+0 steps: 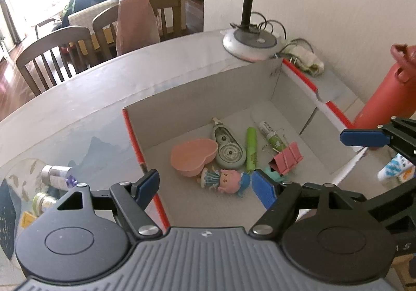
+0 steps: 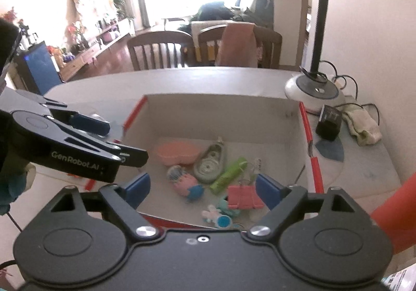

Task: Organize rigid objects
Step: 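Lift both grippers out of the box and move back over the table, then move the left gripper to the yellow box while right approaches the orange keychain, then grasp the yellow box with the left gripper while right grasps the orange figure keychain, then carry the yellow box and keychain over the red box and lower them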

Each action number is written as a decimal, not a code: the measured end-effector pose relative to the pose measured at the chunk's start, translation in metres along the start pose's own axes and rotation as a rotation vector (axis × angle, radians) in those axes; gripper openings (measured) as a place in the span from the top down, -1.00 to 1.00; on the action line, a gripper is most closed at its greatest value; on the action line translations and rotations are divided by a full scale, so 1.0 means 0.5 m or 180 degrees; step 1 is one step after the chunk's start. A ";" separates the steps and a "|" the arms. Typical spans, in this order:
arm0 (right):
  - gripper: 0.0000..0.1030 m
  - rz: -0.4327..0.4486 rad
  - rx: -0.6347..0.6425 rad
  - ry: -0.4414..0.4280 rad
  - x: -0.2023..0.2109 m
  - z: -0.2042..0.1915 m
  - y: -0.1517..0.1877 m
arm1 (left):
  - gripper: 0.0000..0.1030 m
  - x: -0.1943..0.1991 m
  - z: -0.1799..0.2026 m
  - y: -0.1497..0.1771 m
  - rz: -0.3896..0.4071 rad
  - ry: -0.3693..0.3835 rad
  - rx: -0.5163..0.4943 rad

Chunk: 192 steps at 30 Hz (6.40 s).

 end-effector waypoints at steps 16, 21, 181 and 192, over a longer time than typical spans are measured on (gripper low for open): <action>-0.95 0.0251 0.0071 -0.0370 0.056 -0.129 -0.016 | -0.61 0.150 -0.101 0.098 0.0328 0.0165 0.0380; -0.97 0.0278 0.0057 -0.0440 0.047 -0.188 -0.018 | -0.61 0.176 -0.154 0.129 0.0390 0.0143 0.0486; 0.30 0.0049 0.0070 0.0217 -0.036 -0.153 -0.099 | -0.36 0.133 -0.164 0.059 0.0578 0.0411 -0.0201; 0.30 -0.0046 -0.0038 0.0386 -0.041 -0.020 -0.075 | -0.36 0.059 -0.046 0.017 0.0408 0.0439 -0.0304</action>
Point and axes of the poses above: each gripper's, at about its wrist camera, not at the fingertips, and x roughly against the way its jaws point, z to its right, y to its underside, the point moved 1 cm from there along -x, roughly the way its jaws point, and after that the axes turned 4 degrees about -y, right-handed, at the moved point
